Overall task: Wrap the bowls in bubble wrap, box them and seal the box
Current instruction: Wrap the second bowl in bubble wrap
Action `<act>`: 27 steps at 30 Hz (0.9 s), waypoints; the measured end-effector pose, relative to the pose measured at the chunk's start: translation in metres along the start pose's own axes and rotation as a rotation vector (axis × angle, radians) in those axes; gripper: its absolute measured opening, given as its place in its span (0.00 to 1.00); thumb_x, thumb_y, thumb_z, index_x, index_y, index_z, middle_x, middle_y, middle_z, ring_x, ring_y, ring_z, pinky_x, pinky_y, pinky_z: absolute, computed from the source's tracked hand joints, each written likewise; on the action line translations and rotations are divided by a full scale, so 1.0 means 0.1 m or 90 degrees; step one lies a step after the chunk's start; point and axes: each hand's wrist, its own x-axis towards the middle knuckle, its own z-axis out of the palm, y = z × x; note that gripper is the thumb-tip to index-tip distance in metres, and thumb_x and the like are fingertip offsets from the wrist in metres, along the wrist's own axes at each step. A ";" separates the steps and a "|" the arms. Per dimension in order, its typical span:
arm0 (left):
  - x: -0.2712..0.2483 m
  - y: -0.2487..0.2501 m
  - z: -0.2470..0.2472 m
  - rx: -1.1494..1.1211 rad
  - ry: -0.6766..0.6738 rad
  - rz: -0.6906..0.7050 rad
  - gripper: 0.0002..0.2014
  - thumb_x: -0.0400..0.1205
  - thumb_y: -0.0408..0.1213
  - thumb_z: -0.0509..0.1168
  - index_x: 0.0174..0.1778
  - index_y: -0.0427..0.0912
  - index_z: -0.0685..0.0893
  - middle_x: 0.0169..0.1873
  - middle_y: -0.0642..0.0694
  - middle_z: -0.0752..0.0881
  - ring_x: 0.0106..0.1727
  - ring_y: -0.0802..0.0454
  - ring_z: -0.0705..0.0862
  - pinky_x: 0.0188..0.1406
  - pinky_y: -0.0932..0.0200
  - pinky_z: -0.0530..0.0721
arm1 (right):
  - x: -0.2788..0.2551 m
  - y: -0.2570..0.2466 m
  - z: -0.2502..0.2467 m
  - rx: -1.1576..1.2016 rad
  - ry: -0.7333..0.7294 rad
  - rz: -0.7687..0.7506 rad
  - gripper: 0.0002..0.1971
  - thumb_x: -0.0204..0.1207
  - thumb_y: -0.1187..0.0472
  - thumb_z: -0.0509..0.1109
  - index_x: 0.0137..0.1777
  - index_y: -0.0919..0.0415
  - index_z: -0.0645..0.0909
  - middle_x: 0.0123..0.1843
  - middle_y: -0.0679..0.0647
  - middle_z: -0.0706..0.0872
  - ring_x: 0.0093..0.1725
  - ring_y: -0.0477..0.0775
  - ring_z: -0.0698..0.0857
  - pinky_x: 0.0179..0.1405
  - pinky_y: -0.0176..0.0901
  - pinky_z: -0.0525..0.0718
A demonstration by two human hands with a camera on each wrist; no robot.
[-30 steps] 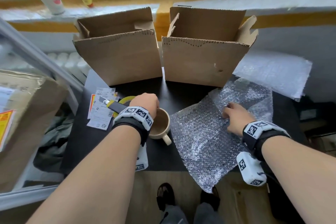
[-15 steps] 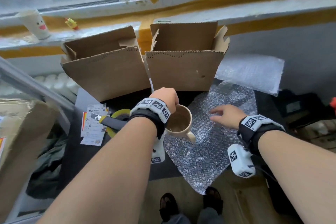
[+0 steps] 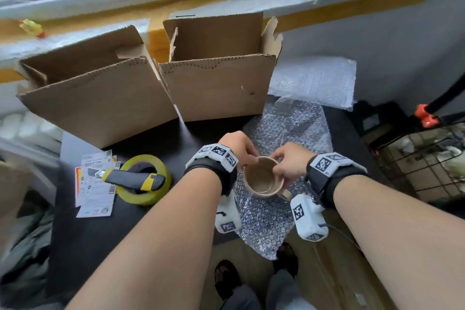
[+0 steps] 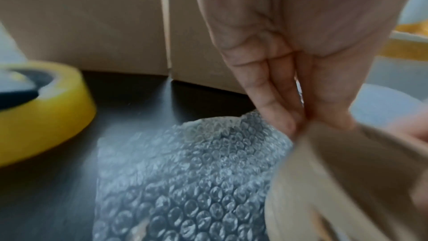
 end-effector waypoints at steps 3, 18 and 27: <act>-0.02 -0.20 -0.07 -0.063 0.016 -0.073 0.12 0.79 0.50 0.70 0.37 0.46 0.89 0.33 0.49 0.90 0.35 0.52 0.87 0.43 0.59 0.87 | -0.01 0.01 0.02 -0.038 0.039 0.003 0.11 0.70 0.67 0.72 0.49 0.55 0.89 0.39 0.55 0.91 0.36 0.54 0.91 0.41 0.52 0.92; -0.26 -0.57 0.07 -0.261 -0.250 -0.359 0.11 0.83 0.31 0.60 0.37 0.31 0.80 0.35 0.38 0.88 0.30 0.47 0.85 0.28 0.62 0.82 | 0.07 0.06 0.09 0.004 0.050 0.029 0.04 0.72 0.65 0.69 0.39 0.61 0.86 0.37 0.63 0.90 0.38 0.65 0.91 0.39 0.59 0.91; -0.17 -0.35 -0.18 -0.710 -0.207 -0.259 0.13 0.86 0.39 0.57 0.47 0.30 0.76 0.47 0.30 0.88 0.36 0.44 0.91 0.31 0.59 0.89 | 0.17 0.01 0.13 -0.139 0.019 0.035 0.03 0.82 0.63 0.63 0.51 0.58 0.77 0.47 0.56 0.82 0.44 0.57 0.81 0.33 0.42 0.75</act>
